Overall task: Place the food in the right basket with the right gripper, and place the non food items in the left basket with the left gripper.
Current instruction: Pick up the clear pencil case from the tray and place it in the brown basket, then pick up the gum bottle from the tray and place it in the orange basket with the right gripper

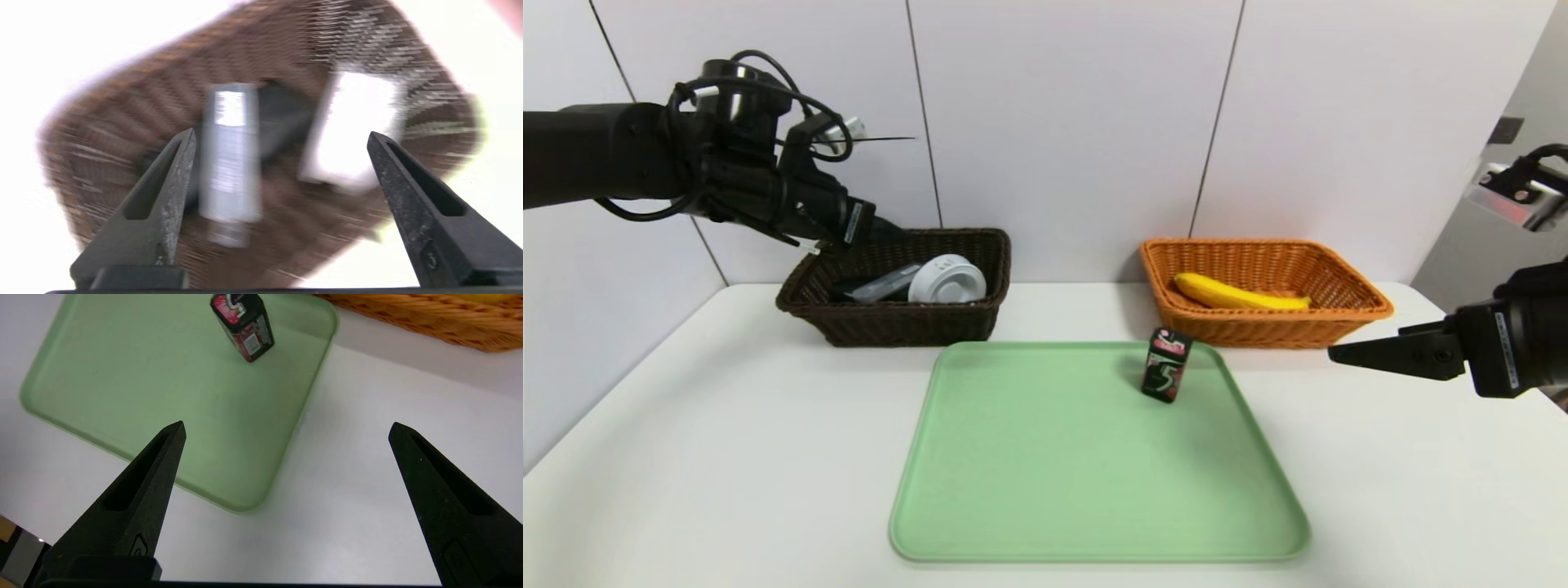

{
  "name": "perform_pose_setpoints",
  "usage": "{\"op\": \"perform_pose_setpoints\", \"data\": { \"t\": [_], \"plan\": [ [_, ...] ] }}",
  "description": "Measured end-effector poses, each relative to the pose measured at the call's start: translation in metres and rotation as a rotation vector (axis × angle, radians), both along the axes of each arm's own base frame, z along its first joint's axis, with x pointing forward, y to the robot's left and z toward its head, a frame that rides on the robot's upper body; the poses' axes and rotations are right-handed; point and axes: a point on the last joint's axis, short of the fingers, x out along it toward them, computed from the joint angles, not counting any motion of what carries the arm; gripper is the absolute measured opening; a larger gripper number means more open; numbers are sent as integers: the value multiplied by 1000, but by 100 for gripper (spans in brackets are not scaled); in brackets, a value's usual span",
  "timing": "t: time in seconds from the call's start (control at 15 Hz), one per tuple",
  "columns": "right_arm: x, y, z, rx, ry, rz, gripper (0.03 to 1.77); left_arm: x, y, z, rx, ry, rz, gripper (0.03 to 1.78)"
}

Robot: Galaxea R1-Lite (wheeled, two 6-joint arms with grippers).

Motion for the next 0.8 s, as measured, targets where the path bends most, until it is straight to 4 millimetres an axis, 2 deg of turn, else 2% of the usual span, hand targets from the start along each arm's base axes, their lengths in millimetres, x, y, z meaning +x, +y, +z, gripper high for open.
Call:
{"op": "perform_pose_setpoints", "data": {
  "t": [0.2, 0.47, 0.67, 0.8],
  "plan": [
    [12, 17, 0, -4, 9, 64, 171, -41, -18, 3, -12, 41, -52, 157],
    [33, 36, -12, -6, 77, 102, 171, -99, -41, 9, -7, 50, -169, 163],
    [51, 46, -20, 31, 109, 56, 171, -128, -54, 11, -3, 44, -246, 165],
    [61, 50, -27, 36, 126, 20, 171, -139, -61, 12, -3, 39, -288, 166]
  ]
}}
